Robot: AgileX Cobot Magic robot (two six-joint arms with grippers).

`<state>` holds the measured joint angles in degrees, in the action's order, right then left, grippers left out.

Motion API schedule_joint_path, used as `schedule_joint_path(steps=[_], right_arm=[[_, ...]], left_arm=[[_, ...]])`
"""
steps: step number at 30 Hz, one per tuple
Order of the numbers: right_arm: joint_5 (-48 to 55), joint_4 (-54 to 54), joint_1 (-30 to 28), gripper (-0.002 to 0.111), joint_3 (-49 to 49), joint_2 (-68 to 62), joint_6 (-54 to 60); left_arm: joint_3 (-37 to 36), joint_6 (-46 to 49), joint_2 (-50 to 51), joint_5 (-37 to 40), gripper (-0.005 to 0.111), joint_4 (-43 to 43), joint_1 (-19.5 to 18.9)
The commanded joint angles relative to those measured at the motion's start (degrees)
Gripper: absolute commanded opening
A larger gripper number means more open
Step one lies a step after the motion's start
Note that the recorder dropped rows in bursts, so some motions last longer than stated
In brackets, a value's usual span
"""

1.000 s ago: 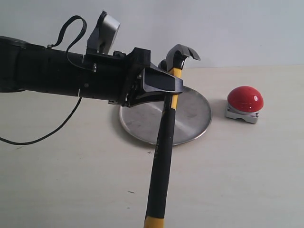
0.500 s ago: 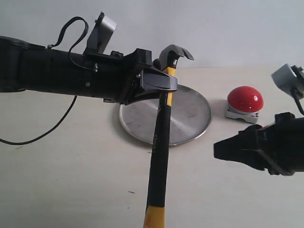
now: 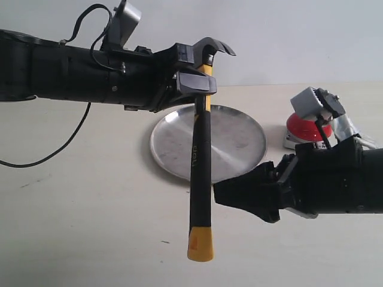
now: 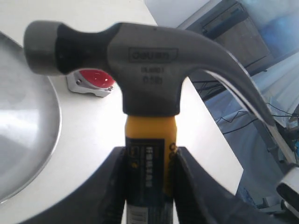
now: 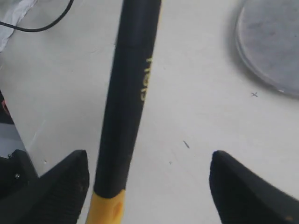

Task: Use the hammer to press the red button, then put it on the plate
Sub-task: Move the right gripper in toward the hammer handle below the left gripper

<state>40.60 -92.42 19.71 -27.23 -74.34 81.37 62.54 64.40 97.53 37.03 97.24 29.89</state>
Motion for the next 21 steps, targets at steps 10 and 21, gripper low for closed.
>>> schedule_joint_path(steps=[10,21], right_arm=[[-5.2,-7.5,7.0,0.072,-3.8,-4.4,8.2],[-6.9,-3.4,7.0,0.072,-6.5,-5.8,2.2]], left_arm=[[0.9,-0.6,-0.8,-1.4,0.0,2.7,-0.1],[0.9,-0.7,-0.8,-1.2,0.0,2.7,-0.1]])
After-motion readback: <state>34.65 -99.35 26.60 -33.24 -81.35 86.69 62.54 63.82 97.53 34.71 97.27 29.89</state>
